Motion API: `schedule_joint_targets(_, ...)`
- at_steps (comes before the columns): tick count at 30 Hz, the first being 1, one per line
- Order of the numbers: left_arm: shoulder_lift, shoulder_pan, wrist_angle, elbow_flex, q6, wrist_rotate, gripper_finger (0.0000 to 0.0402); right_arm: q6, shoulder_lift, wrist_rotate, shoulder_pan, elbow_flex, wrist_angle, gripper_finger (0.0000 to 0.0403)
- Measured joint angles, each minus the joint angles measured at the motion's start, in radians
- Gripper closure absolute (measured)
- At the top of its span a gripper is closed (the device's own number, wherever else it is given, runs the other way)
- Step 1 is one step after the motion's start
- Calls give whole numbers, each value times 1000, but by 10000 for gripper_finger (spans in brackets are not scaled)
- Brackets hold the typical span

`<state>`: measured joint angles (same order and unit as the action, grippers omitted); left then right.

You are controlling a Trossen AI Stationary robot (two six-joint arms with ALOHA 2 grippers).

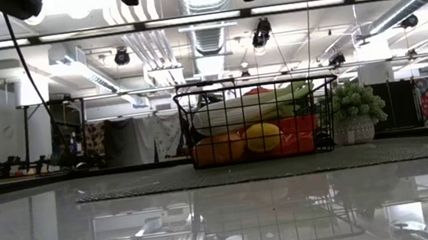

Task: Build produce basket
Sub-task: Put the lime into the wire basket

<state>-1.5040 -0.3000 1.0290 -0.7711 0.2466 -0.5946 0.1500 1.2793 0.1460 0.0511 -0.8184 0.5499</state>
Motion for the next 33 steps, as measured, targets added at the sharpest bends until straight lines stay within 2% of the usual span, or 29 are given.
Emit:
schedule_joint_targets(4,1,0,0,5,24,-8,38,-8,0,-12,1,-24,-62,169)
schedule_joint_targets(8,10,2,-3,6,30,-17,7,-10,-2,-122,1,-71,-207,169)
schedule_joint_targets(13,56,-1,-75,13,85,-42,7,-17,-6,-245,1,-157,-434,168)
schedule_joint_targets(16,117,-1,-150,21,101,-48,3,-30,-7,-363,1,-216,-613,168)
schedule_joint_targets(19,177,-1,-198,40,100,-49,2,-82,-7,-533,-12,-269,-828,168)
schedule_joint_targets(23,235,-1,-209,69,100,-48,2,-283,-5,-715,-56,-297,-1102,168)
schedule_joint_targets(26,250,-1,-210,84,100,-48,2,-451,-5,-728,-89,-302,-1263,168)
schedule_joint_targets(29,250,-1,-210,97,101,-47,2,-548,-8,-721,-95,-276,-1292,161)
schedule_joint_targets(33,247,-1,-203,115,99,-45,2,-598,-8,-712,-96,-262,-1300,129)
